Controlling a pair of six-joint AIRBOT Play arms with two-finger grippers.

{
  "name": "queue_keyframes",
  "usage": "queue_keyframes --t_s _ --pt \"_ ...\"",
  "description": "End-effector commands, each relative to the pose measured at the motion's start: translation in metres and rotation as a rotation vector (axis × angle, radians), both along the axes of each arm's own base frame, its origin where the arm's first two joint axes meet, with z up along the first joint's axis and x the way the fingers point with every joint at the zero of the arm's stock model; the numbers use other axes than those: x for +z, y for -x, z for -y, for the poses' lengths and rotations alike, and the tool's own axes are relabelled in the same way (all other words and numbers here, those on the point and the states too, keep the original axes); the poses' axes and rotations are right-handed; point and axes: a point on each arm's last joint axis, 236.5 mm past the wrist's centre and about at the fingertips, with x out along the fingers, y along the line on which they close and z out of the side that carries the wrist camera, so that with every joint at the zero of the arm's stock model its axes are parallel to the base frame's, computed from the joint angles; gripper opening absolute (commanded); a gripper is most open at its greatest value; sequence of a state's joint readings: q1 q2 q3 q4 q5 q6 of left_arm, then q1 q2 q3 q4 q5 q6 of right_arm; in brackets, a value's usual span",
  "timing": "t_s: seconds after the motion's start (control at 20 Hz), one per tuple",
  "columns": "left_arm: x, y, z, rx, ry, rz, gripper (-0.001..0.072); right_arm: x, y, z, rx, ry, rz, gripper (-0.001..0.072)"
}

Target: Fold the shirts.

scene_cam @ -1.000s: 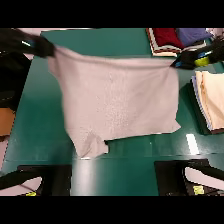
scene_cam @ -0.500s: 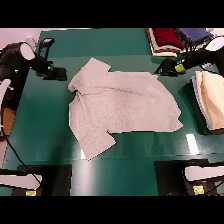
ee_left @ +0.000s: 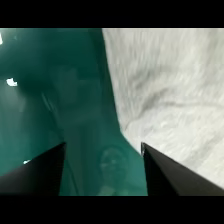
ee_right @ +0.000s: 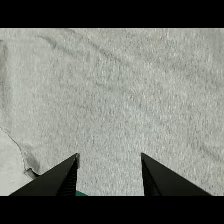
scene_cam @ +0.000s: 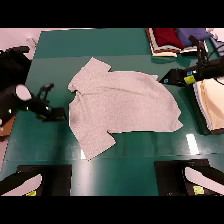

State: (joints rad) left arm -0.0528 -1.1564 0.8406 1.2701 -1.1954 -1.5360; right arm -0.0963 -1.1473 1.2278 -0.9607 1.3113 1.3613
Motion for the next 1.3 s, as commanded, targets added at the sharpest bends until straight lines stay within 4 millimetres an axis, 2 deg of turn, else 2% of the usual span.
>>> queue_keyframes --t_s 0.0,0.15,0.4,0.45,0.55,0.65,0.75,0.85,0.95,1.1,1.15,1.25 --pt "-0.03 0.037 0.023 0.068 0.117 -0.047 0.0555 0.0 0.021 -0.001 -0.021 0.0 0.032 0.0446" --pt "-0.029 0.025 0.045 0.108 0.229 0.015 0.0554 0.0 0.032 -0.002 -0.025 0.001 0.04 0.0446" --pt "-0.03 0.009 0.064 0.094 0.24 0.099 0.0552 0.008 0.036 -0.001 -0.037 0.001 0.074 0.0446" --pt "-0.029 0.005 0.066 0.097 0.236 0.12 0.0423 0.007 0.037 -0.001 -0.034 0.002 0.069 0.0446" --pt "-0.026 -0.001 0.065 0.101 0.234 0.136 0.0011 0.002 0.045 0.004 -0.029 0.009 0.031 0.0447" --pt "-0.013 -0.004 0.066 0.069 0.235 0.143 0.0018 -0.006 0.054 0.024 -0.056 0.02 -0.032 0.0446" --pt "0.006 -0.01 0.068 0.026 0.233 0.169 0.0018 -0.028 0.069 0.065 -0.146 0.069 -0.117 0.0446" --pt "0.024 -0.016 0.068 0.008 0.234 0.22 0.0018 -0.066 0.1 0.113 -0.282 0.12 -0.242 0.0447" --pt "0.028 -0.016 0.068 0.005 0.237 0.233 0.0019 -0.109 0.134 0.145 -0.43 0.099 -0.371 0.0449" --pt "0.028 -0.015 0.069 0.004 0.238 0.229 0.0019 -0.163 0.174 0.159 -0.601 -0.028 -0.545 0.0449" --pt "0.028 -0.016 0.068 0.005 0.238 0.231 0.0019 -0.177 0.18 0.158 -0.633 -0.072 -0.579 0.0448" --pt "0.028 -0.016 0.069 0.006 0.238 0.232 0.0019 -0.192 0.174 0.151 -0.652 -0.164 -0.567 0.0435"
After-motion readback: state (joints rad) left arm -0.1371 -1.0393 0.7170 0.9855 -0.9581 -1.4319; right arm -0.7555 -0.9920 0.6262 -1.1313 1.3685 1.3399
